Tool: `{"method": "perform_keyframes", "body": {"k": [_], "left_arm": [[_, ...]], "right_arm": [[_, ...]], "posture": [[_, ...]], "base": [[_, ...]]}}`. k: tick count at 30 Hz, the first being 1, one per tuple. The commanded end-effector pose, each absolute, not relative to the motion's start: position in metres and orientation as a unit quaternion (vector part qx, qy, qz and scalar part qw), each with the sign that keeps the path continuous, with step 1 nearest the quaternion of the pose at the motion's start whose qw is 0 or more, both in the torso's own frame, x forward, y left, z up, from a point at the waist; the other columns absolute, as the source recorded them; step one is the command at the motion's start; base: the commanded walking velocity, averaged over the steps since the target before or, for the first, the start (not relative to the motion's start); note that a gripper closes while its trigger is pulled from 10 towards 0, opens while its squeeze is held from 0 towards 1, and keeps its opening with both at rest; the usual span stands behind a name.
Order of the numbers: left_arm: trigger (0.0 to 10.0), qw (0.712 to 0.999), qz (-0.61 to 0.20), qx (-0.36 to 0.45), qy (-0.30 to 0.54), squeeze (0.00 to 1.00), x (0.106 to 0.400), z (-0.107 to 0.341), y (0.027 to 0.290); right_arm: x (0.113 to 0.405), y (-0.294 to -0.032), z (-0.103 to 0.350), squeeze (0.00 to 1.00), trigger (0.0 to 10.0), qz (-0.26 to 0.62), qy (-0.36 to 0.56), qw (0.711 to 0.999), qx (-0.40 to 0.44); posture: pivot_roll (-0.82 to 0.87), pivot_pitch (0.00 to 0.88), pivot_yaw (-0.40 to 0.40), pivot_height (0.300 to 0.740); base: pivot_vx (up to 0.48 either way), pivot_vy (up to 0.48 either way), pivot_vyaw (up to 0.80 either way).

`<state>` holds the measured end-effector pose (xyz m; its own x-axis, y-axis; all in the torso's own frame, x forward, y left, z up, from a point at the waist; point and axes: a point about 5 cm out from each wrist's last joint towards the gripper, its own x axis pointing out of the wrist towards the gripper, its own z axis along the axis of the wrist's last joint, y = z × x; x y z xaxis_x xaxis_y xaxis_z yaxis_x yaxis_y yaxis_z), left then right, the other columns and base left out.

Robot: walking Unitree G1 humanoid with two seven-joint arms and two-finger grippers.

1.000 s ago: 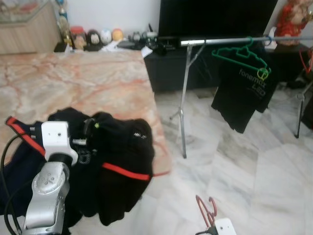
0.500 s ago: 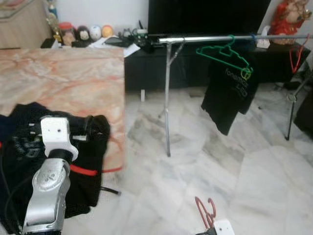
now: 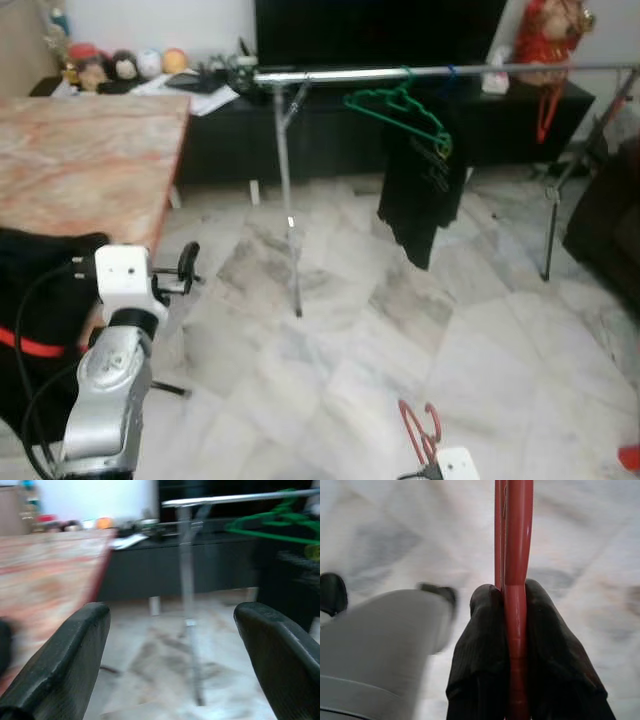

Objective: Hang hanger

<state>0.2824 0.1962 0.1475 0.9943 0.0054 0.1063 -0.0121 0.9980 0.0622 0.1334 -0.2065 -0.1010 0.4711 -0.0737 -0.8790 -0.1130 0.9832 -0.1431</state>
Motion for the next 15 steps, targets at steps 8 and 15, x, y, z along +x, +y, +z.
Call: {"method": "perform_keyframes", "body": {"k": [8, 15], "left_arm": [[10.0, 0.998, 0.019, 0.047, -0.043, 0.0, 0.282, 0.141, 0.206], [10.0, 0.998, 0.007, 0.063, 0.031, 0.0, 0.282, 0.104, 0.208]], "right_arm": [[0.14, -0.203, -0.099, 0.0, 10.0, 0.007, 0.501, 0.861, -0.081], [0.14, -0.203, -0.099, 0.0, 10.0, 0.003, 0.502, 0.861, -0.08]], "posture": [[-0.08, 0.0, -0.021, 0.74], [-0.08, 0.0, -0.02, 0.74]], "base": [[0.0, -0.327, 0.0], [0.0, -0.137, 0.0]]}}
